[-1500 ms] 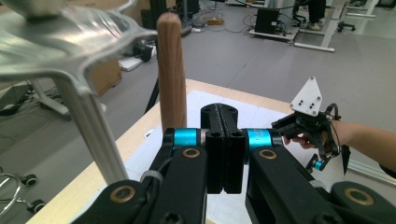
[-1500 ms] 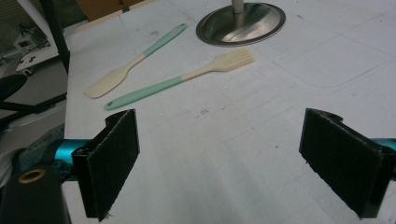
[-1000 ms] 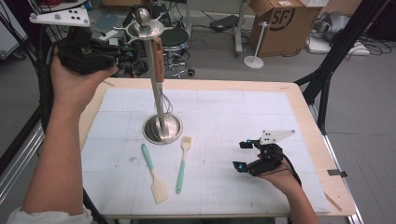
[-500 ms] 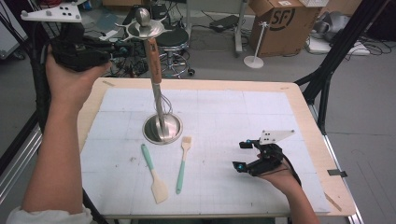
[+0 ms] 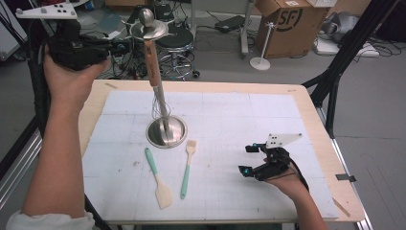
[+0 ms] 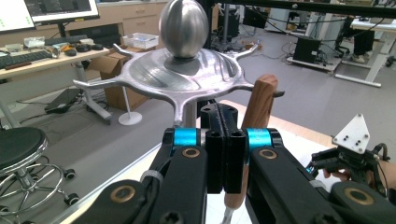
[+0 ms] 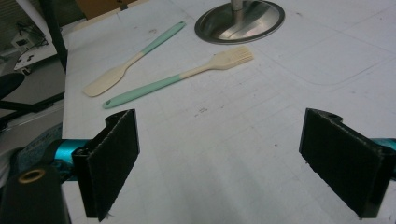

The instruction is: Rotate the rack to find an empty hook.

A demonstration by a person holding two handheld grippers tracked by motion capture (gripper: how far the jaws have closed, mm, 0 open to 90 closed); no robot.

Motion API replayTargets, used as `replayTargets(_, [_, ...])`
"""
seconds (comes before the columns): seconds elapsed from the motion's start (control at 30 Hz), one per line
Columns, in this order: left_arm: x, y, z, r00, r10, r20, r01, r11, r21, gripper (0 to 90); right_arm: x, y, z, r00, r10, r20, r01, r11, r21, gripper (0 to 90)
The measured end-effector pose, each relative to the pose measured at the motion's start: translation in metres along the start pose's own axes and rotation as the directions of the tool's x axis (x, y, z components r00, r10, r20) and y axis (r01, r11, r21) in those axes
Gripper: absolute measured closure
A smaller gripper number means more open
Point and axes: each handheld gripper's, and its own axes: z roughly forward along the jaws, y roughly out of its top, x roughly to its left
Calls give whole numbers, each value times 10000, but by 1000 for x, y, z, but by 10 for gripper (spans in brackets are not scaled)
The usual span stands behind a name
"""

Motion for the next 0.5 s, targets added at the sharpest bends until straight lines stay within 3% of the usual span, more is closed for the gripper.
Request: replayTargets(0.5, [-17, -3, 3, 9987, 378, 333, -383, 9992, 145, 896, 2, 0, 0, 10000, -20, -34, 20, 10000, 6, 116])
